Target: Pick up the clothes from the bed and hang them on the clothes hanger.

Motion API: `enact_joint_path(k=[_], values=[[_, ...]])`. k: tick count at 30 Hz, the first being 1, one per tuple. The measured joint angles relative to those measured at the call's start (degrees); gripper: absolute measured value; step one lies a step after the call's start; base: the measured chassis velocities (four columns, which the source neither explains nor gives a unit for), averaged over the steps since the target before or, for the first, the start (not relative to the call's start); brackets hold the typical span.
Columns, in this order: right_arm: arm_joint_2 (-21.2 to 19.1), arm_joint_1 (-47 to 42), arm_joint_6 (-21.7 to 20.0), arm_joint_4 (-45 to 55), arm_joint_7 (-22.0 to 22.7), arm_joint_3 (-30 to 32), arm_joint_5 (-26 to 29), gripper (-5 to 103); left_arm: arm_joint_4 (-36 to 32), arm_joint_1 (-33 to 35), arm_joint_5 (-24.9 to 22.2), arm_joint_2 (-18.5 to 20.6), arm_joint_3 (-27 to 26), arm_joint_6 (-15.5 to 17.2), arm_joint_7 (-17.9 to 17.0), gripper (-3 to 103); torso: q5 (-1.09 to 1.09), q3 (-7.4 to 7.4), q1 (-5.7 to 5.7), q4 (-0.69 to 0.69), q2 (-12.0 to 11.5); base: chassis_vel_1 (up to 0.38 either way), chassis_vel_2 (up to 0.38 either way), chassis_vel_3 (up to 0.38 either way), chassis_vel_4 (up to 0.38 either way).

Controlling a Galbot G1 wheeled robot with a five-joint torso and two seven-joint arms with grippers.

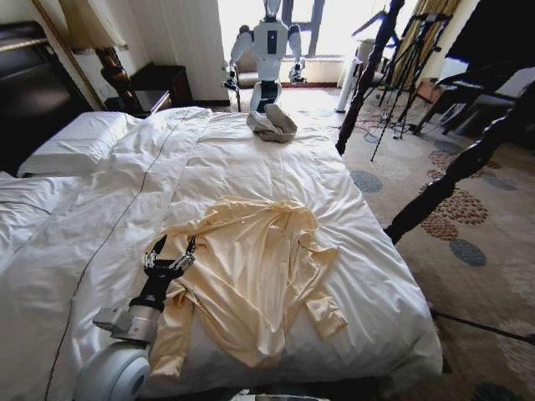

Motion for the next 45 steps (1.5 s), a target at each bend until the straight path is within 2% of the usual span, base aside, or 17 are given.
enact_joint_path(k=[9,13,14,17,18,19,20,22,23,25,26,29,30,31,32,39,45], values=[[-0.6,5.8,1.1,-5.7,-0.7,-4.2,-0.5,102,0.0,0.0,0.3,-0.8,0.3,-0.1,0.0,82,0.02,-0.01,-0.01,-0.03,0.0,0.000,0.000,0.000,0.000],[-0.6,7.6,1.8,-7.2,-1.1,-5.1,0.1,94,0.0,0.3,0.6,-0.9,0.3,-0.2,0.0,82,0.04,-0.01,-0.01,-0.01,0.0,0.000,0.000,0.000,0.000],[-0.6,8.1,1.9,-7.6,-1.3,-5.2,0.3,83,0.0,0.3,0.6,-0.9,0.3,-0.2,0.0,82,0.03,-0.01,-0.01,-0.02,0.0,0.000,0.000,0.000,0.000],[-0.6,8.6,2.2,-8.1,-1.9,-5.3,0.4,83,-0.1,0.4,0.6,-0.9,0.3,-0.2,0.0,82,0.03,-0.01,-0.01,-0.03,0.0,0.000,0.000,0.000,0.000],[-0.6,8.7,2.2,-8.3,-2.1,-5.3,0.5,72,-0.2,0.4,0.6,-0.9,0.2,-0.2,0.0,82,0.03,-0.01,-0.01,-0.03,0.0,0.000,0.000,0.000,0.000],[-0.5,8.8,2.3,-8.5,-2.3,-5.3,0.6,72,-0.3,0.6,0.6,-1.0,0.0,-0.3,0.0,82,0.04,-0.01,-0.01,-0.03,0.0,0.000,0.000,0.000,0.000],[-0.5,8.9,2.3,-8.6,-2.4,-5.3,0.6,61,-0.4,0.8,0.6,-1.0,0.0,-0.3,0.0,82,0.04,-0.01,-0.01,-0.02,0.0,0.000,0.000,0.000,0.000],[-0.4,8.9,2.3,-8.7,-2.4,-5.3,0.6,61,-0.4,0.8,0.6,-1.0,-0.1,-0.4,0.0,82,0.04,-0.01,-0.01,-0.02,0.0,0.000,0.000,0.000,0.000],[-0.4,9.0,2.4,-8.9,-2.5,-5.2,0.6,50,-0.4,0.9,0.6,-1.0,-0.2,-0.4,0.0,82,0.04,-0.01,-0.01,-0.02,0.0,0.000,0.000,0.000,0.000],[-0.4,9.0,2.4,-9.0,-2.5,-5.2,0.6,50,-0.5,0.9,0.6,-1.0,-0.2,-0.4,0.0,82,0.04,-0.01,-0.01,-0.02,0.0,0.000,0.000,0.000,0.000],[-0.3,9.0,2.6,-9.1,-2.5,-5.2,0.6,39,-0.5,0.9,0.6,-1.1,-0.3,-0.5,0.0,82,0.03,-0.01,-0.01,-0.02,0.0,0.000,0.000,0.000,0.000],[-0.3,9.0,2.8,-9.2,-2.5,-5.1,0.6,39,-0.6,1.0,0.6,-1.1,-0.3,-0.5,0.0,82,0.04,-0.01,-0.01,-0.02,0.0,0.000,0.000,0.000,0.000],[-0.3,8.9,2.9,-9.2,-2.5,-5.1,0.6,29,-0.6,1.0,0.6,-1.1,-0.3,-0.5,0.0,82,0.04,-0.01,-0.01,0.00,0.0,0.000,0.000,0.000,0.000],[-0.2,8.9,2.9,-9.2,-2.3,-5.0,0.7,29,-0.6,1.0,0.6,-1.1,-0.3,-0.6,0.0,82,0.04,0.00,-0.01,0.01,0.0,0.000,0.000,0.000,0.000],[-0.2,8.9,3.0,-9.1,-2.1,-4.9,0.8,20,-0.6,1.0,0.6,-1.1,-0.4,-0.6,0.0,82,0.06,-0.01,-0.01,-0.01,0.0,0.000,0.000,0.000,0.000],[-0.1,8.3,3.2,-7.8,-0.8,-4.4,1.6,18,-0.6,1.0,0.6,-1.1,-0.4,-0.7,0.0,82,0.06,-0.01,-0.01,-0.03,0.0,0.000,0.000,0.000,0.000],[-0.4,2.8,2.4,-1.3,-0.1,0.9,4.7,18,-0.4,1.1,0.3,-0.6,-1.1,-0.7,-0.1,82,0.02,-0.01,-0.01,-0.03,0.0,0.000,0.000,0.000,0.000]])
